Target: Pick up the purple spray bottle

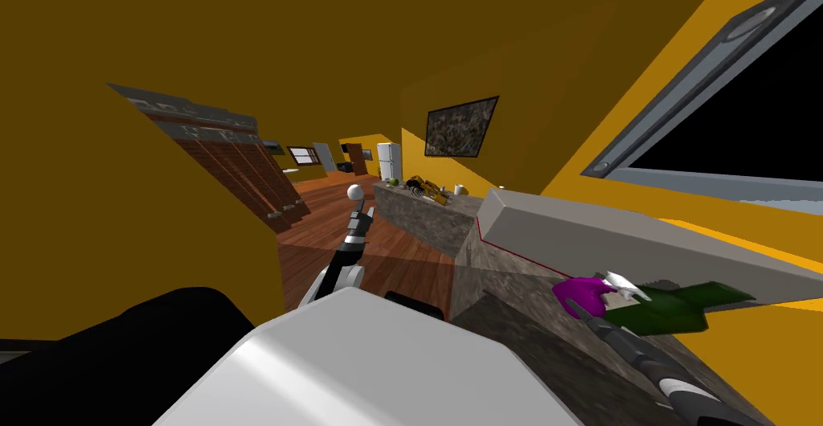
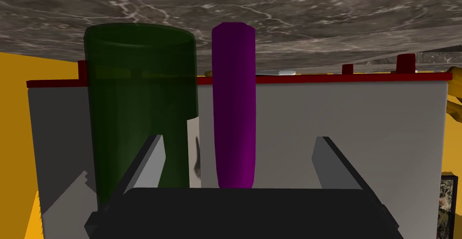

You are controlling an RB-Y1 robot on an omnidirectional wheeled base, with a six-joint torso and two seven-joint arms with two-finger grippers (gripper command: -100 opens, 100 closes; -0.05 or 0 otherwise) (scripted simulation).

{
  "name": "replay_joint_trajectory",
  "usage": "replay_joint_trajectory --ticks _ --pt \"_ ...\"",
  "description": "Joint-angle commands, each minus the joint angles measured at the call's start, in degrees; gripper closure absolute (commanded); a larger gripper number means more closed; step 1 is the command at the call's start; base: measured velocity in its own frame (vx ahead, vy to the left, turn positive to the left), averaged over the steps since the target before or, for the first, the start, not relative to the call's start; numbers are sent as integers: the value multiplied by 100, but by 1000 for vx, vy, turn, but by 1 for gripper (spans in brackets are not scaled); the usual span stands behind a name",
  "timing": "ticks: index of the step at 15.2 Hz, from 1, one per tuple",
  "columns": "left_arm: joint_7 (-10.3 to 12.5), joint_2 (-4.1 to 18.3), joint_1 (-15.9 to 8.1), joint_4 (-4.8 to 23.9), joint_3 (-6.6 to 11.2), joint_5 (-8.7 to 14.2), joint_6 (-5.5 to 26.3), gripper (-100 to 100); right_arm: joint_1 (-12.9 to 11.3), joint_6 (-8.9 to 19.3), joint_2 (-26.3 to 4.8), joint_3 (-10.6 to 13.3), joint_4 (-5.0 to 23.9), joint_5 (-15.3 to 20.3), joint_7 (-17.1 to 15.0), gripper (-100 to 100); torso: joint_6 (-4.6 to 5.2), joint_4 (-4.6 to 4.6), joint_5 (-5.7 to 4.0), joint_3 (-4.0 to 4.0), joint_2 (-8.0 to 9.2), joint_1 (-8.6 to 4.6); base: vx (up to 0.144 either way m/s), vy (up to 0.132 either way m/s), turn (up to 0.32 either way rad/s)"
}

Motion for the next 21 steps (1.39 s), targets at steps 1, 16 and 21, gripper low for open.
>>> replay_joint_trajectory --ticks 1,16,21 --pt "0 0 0 0 0 0 0 0 -9 -286 -35 -42 286 -81 28 -100 0 0 0 0 0 0 30 64 97" --pt "0 0 0 0 0 0 0 0 25 -1609 -207 -316 1946 -549 196 -100 -2 -1 1 -3 -5 2 28 50 59" --pt "0 0 0 0 1 0 0 0 30 -1893 -246 -380 2257 -658 237 -100 -2 0 -1 -1 -1 -7 20 34 42"
